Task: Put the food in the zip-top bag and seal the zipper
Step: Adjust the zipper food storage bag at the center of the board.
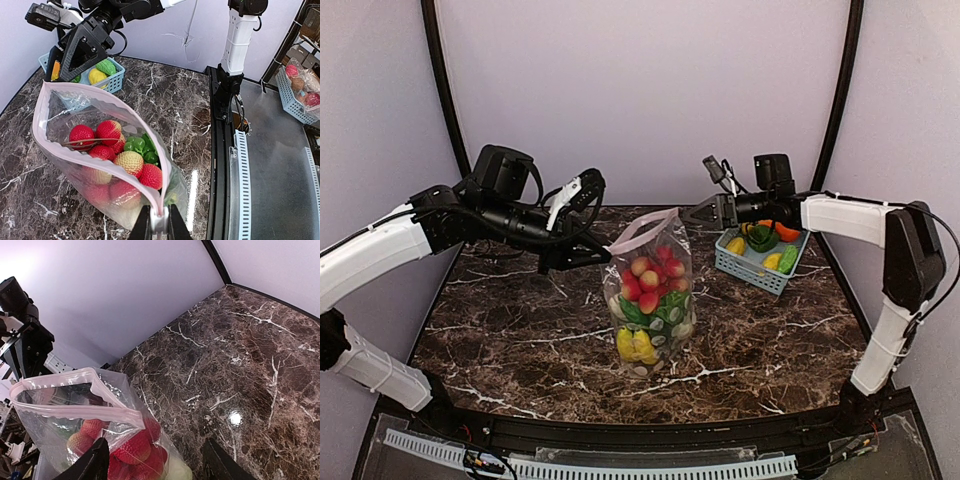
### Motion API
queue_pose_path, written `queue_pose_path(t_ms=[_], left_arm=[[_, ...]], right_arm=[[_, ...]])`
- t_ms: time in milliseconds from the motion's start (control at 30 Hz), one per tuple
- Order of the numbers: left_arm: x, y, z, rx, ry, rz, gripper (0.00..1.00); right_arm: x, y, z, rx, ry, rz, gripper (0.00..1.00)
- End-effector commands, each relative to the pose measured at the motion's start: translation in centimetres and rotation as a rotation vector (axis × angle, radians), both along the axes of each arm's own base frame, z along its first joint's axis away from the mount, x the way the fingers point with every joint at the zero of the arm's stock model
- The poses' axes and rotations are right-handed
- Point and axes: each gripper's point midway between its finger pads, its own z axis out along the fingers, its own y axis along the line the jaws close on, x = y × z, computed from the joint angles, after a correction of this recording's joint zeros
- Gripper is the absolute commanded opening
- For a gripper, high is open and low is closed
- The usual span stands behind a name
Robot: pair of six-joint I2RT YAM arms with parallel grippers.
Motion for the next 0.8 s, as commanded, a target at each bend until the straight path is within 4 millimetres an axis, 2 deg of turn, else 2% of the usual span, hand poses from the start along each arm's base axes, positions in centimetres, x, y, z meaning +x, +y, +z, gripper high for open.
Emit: queue_pose_path(t_ms=[0, 233, 500, 567, 733, 767], left_arm=[[-0.5, 0.0, 1.7, -0.036, -0.021, -0.03, 0.01], [-0.5, -0.2, 1.5, -0.031, -0.017, -0.031, 0.01], [-0.3, -0.2, 1.3, -0.024, -0.014, -0.03, 0.01], [-0.3, -0.2, 1.2, -0.021, -0.016, -0.028, 0.01], [0.0, 0.2, 1.2, -0.002, -0.035, -0.011, 0.01], [0.0, 0.4, 1.2, 0.003, -0.041, -0.005, 0.01]], right_arm=[[-0.2, 1.1, 2.3, 0.065, -0.057, 0.087, 0.61], [-0.5, 2.1, 2.1, 0.08, -0.051, 0.146, 0.57], [-0.8, 2.6, 2.1, 0.095, -0.045, 0.188, 0.45], [-1.0, 2.8, 2.3, 0.099, -0.047, 0.201, 0.36], [-1.7, 2.6, 3.5, 0.11, -0.079, 0.199, 0.04], [-1.8, 2.4, 3.9, 0.11, -0.088, 0.191, 0.0]])
